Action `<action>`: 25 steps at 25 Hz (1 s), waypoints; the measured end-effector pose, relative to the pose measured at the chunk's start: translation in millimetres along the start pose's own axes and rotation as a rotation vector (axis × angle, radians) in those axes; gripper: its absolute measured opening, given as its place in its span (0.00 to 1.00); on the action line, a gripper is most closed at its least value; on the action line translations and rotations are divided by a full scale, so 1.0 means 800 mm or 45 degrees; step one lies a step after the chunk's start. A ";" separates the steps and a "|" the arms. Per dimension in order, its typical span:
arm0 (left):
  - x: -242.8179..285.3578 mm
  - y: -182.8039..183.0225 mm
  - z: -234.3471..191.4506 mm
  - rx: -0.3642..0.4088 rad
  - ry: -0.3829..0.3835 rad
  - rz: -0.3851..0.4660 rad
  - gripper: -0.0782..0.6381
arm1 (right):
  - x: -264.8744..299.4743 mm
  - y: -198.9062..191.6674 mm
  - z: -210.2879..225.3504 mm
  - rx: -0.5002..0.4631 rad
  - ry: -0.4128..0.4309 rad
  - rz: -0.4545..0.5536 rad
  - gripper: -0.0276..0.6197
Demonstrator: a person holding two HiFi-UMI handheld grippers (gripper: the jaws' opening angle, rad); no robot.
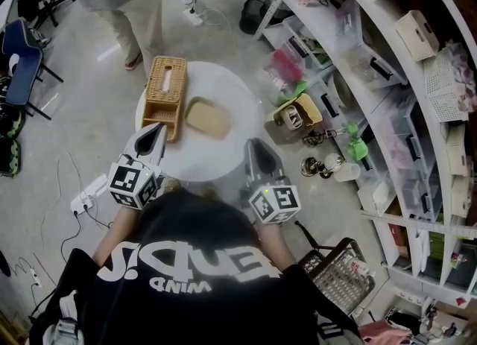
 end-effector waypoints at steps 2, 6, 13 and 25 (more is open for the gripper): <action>-0.001 0.000 -0.001 0.001 -0.002 0.001 0.11 | -0.002 0.002 -0.001 0.003 -0.007 0.008 0.11; -0.001 -0.002 -0.002 -0.002 0.004 -0.004 0.11 | 0.001 0.000 -0.006 -0.008 -0.001 0.004 0.11; 0.001 -0.004 0.005 0.001 0.005 -0.010 0.11 | 0.002 -0.005 -0.003 -0.017 0.000 -0.019 0.11; 0.001 -0.002 0.010 -0.001 0.006 0.004 0.11 | -0.005 -0.005 0.007 -0.007 -0.033 -0.014 0.11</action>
Point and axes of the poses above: the fingertips, and each gripper's own axes: x forward along the fingers, z to its right, y out of its top, the point moved 4 cm from there along -x, backward along the fingers, and after that the axes turned 1 degree about -z, right-handed, at the moved point
